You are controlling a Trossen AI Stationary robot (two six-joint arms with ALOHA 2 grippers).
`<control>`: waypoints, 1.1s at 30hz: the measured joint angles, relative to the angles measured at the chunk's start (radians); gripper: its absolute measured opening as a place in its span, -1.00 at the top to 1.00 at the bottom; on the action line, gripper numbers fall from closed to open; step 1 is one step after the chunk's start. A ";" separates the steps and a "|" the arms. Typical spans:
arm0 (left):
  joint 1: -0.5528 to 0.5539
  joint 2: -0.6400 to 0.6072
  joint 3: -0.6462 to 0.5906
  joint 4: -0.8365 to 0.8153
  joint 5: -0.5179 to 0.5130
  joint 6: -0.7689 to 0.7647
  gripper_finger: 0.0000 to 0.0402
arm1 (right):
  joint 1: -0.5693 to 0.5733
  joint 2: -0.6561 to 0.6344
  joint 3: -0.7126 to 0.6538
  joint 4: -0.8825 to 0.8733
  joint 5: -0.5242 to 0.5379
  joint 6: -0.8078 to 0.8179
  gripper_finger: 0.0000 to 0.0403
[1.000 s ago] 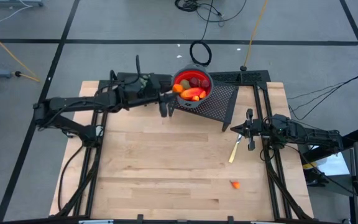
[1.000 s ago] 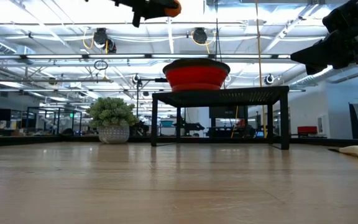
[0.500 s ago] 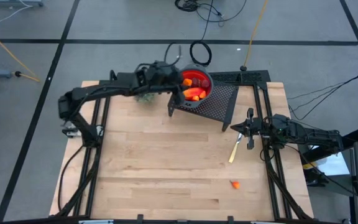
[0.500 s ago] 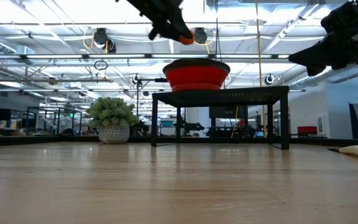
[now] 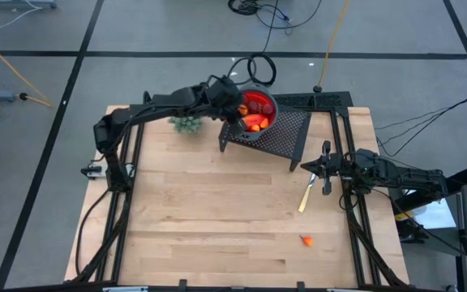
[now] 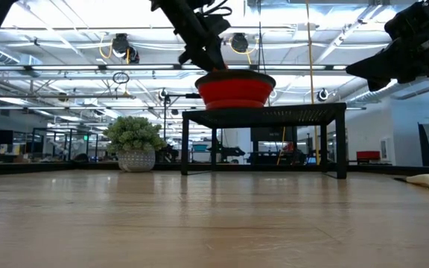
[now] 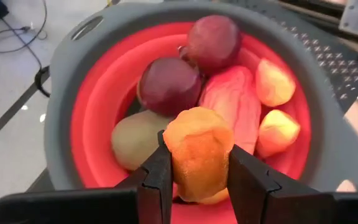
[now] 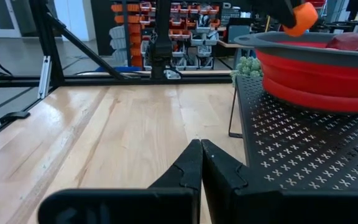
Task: Pick & Place Fruit
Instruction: Put the tangerine into the red strainer bowl, then put the pear into the red strainer bowl
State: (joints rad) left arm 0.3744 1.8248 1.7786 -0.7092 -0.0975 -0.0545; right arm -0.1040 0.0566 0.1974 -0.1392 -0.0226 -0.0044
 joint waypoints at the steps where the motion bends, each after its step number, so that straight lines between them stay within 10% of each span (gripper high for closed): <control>1: 0.000 0.000 0.000 -0.009 -0.007 0.000 0.46 | 0.000 0.000 0.000 0.000 0.000 0.000 1.00; 16: 0.003 0.020 0.000 -0.014 -0.015 -0.003 0.43 | 0.000 0.000 0.000 0.000 0.000 0.000 1.00; 33: 0.008 0.031 0.000 0.004 -0.015 -0.021 -0.08 | 0.000 0.000 0.000 0.000 -0.001 0.000 1.00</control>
State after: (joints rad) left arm 0.3820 1.8561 1.7782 -0.7053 -0.1126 -0.0759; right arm -0.1040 0.0566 0.1974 -0.1394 -0.0235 -0.0040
